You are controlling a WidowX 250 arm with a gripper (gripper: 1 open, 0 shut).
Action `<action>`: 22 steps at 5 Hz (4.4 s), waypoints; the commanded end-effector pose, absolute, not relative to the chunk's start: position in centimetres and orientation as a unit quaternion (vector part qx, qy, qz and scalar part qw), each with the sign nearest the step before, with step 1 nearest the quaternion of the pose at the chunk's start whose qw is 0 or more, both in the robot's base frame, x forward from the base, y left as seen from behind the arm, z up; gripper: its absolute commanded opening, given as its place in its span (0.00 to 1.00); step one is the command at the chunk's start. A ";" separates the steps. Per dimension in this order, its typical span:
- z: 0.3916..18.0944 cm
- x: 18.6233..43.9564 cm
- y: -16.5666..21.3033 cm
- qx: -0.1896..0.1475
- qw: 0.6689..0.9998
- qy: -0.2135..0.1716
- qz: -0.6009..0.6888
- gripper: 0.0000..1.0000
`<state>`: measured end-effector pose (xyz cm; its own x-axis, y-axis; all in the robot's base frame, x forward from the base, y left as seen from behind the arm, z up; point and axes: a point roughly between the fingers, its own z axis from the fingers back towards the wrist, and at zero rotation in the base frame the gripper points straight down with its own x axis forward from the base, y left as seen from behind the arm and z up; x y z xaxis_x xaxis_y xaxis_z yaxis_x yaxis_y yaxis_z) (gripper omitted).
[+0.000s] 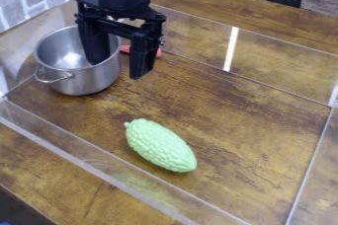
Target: Move the orange spoon to the left
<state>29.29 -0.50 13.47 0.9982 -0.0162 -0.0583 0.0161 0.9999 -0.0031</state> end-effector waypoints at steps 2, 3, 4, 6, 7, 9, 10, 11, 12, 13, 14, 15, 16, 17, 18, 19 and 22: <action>11.2 29.4 -0.8 -0.009 0.999 0.052 0.012 0.00; 11.2 31.9 -1.7 -0.014 0.999 0.033 0.028 1.00; 11.8 33.2 -2.3 -0.018 1.000 0.020 0.003 1.00; 11.2 34.1 -2.4 -0.025 0.999 0.020 0.000 1.00; 10.4 33.8 -2.2 -0.028 0.999 0.025 0.016 1.00; 10.4 33.9 -2.4 -0.032 0.999 0.032 0.025 1.00; 10.9 34.0 -2.7 -0.033 0.999 0.036 0.017 1.00; 10.3 33.8 -3.2 -0.035 0.998 0.042 0.029 1.00; 9.8 33.6 -3.7 -0.037 0.997 0.047 0.041 1.00; 9.7 34.1 -4.2 -0.038 0.998 0.048 0.029 1.00; 10.4 35.8 -4.9 -0.042 0.998 0.030 0.021 1.00; 12.1 39.1 -5.9 -0.047 0.998 0.000 0.037 1.00; 13.7 42.5 -6.9 -0.054 0.997 -0.025 0.053 1.00; 13.8 44.3 -5.8 -0.054 0.994 -0.051 0.080 1.00; 13.0 45.5 -5.0 -0.048 0.992 -0.072 0.097 1.00; 12.1 46.1 -4.3 -0.042 0.988 -0.091 0.117 1.00; 13.3 46.0 1.4 -0.023 0.987 -0.120 0.107 1.00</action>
